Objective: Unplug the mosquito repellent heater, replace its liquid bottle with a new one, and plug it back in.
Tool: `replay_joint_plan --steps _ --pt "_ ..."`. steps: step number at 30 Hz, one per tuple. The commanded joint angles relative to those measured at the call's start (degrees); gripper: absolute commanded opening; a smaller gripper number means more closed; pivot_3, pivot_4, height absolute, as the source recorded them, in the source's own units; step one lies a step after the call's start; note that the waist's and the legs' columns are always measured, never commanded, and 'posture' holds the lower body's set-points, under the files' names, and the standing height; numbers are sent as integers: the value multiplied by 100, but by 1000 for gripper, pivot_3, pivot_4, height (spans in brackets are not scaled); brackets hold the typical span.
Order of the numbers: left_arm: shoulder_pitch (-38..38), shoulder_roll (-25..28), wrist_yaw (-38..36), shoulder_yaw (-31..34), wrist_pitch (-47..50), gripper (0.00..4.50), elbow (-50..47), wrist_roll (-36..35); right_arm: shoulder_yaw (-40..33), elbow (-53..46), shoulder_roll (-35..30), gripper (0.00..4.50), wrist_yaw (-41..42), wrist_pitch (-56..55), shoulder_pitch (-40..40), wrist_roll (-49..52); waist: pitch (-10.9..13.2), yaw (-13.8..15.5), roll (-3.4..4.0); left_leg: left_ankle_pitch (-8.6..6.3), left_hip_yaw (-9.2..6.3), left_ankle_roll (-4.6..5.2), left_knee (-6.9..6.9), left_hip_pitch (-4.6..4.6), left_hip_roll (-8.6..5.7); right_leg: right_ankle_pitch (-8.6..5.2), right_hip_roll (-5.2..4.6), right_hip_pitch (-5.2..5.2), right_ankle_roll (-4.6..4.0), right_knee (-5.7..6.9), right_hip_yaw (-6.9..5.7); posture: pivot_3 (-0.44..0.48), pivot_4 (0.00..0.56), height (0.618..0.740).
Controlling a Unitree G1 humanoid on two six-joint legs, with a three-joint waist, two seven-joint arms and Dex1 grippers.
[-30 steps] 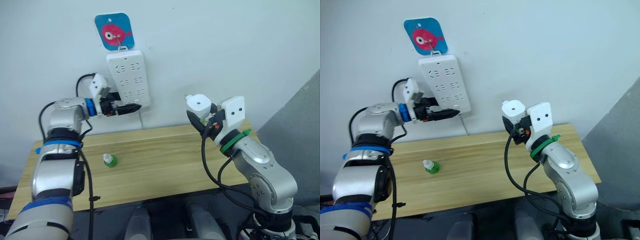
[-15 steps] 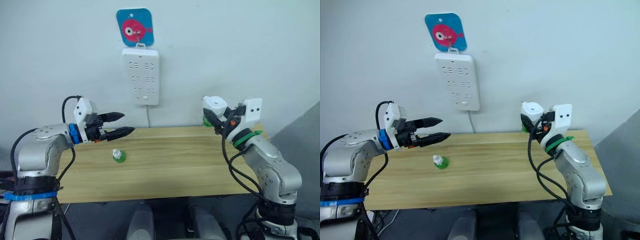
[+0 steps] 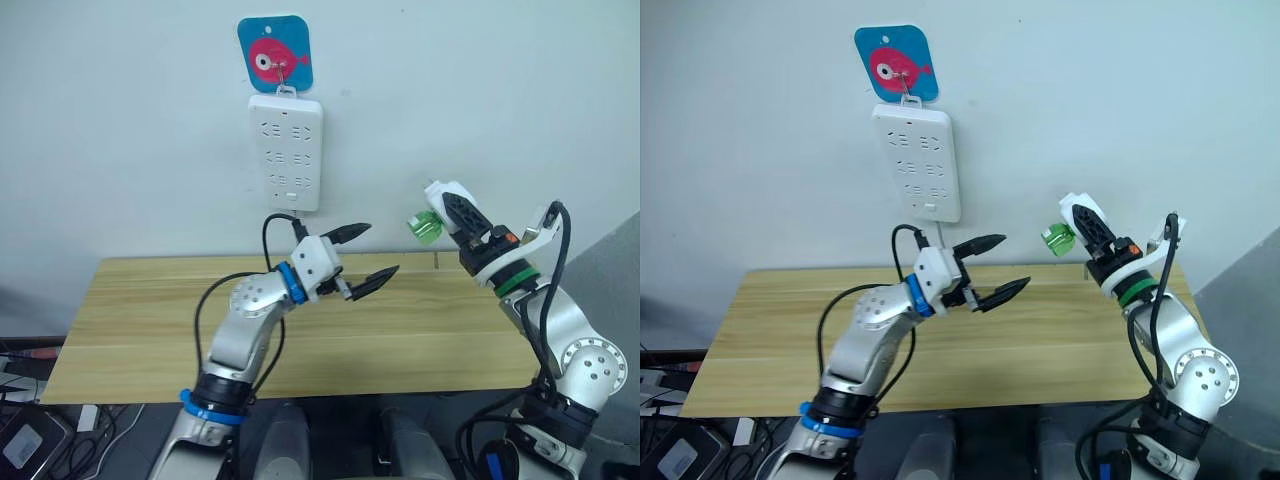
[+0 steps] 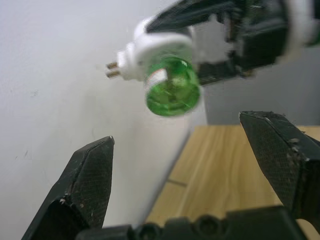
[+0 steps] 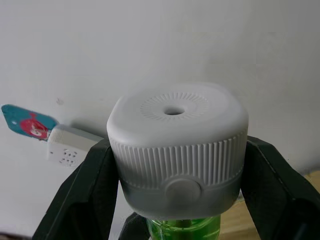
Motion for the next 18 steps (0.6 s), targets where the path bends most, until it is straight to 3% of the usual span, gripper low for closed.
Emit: replay_joint_plan --steps 1,16,18 --pt "-168 -201 133 -163 -264 4476 12 61 254 -399 -241 3006 -162 -378 115 616 0 -50 0 0 0 0 3 0 0 1 0 1 1 0 0 260 193 740" --pt "-448 -545 444 -301 -572 4476 459 167 1221 -709 -918 3006 -425 -1582 468 1284 -1 -227 -1 0 -4 0 8 5 -2 2 0 10 6 2 -2 250 193 740" --pt "-425 -539 463 -328 -607 4093 446 202 1317 -743 -984 3006 -399 -1656 512 1314 -1 -235 -1 0 -4 0 8 5 -2 1 0 10 6 2 -2 250 193 740"
